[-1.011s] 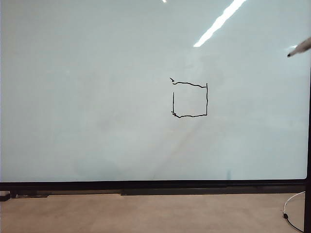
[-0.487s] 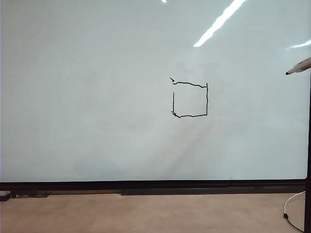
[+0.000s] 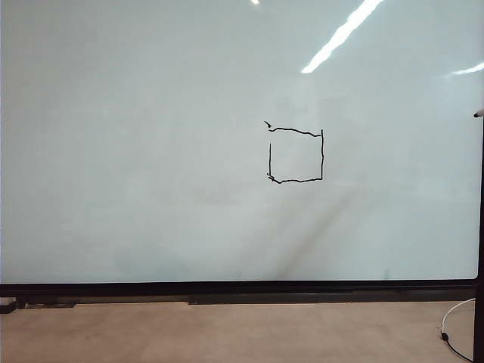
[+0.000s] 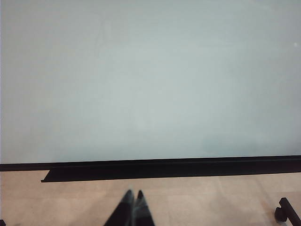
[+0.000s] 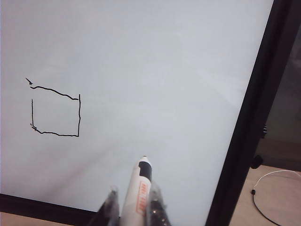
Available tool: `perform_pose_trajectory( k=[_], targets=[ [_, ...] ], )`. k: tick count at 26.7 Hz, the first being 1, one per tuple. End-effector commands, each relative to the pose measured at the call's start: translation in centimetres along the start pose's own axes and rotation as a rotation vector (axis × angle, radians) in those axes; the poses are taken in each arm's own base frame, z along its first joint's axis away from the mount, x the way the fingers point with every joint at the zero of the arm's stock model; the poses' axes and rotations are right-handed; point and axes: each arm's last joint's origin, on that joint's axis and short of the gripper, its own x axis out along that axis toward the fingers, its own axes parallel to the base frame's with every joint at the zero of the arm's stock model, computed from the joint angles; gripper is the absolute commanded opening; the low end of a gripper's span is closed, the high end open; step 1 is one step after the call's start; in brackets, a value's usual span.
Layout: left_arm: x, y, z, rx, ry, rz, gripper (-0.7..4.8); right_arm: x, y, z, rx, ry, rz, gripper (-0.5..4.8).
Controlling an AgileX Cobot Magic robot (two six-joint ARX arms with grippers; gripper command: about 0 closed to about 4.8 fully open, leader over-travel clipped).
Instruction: Pick up the pen on the shelf to the right of the whiteboard and draw a rectangle.
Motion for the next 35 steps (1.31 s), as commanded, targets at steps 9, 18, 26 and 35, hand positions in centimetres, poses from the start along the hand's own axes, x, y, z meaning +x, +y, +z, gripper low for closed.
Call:
perform_pose_trajectory(
  k=[9, 18, 26, 35],
  targets=[
    [0.0, 0.0, 0.2, 0.001, -0.011, -0.002, -0.04, -0.1, -1.1, 0.0, -0.018, -0.026, -0.001, -0.05],
    [0.0, 0.0, 0.2, 0.001, -0.011, -0.002, -0.04, -0.2, -1.1, -0.3, -0.003, 0.002, 0.000, -0.05],
    [0.0, 0.0, 0.2, 0.001, -0.011, -0.002, -0.04, -0.2, -1.6, -0.5, -0.001, 0.031, -0.151, -0.05],
    [0.0, 0.0, 0.2, 0.001, -0.011, -0.002, -0.04, -0.2, -1.6, -0.7, 0.002, 0.056, -0.154, -0.05]
  ],
)
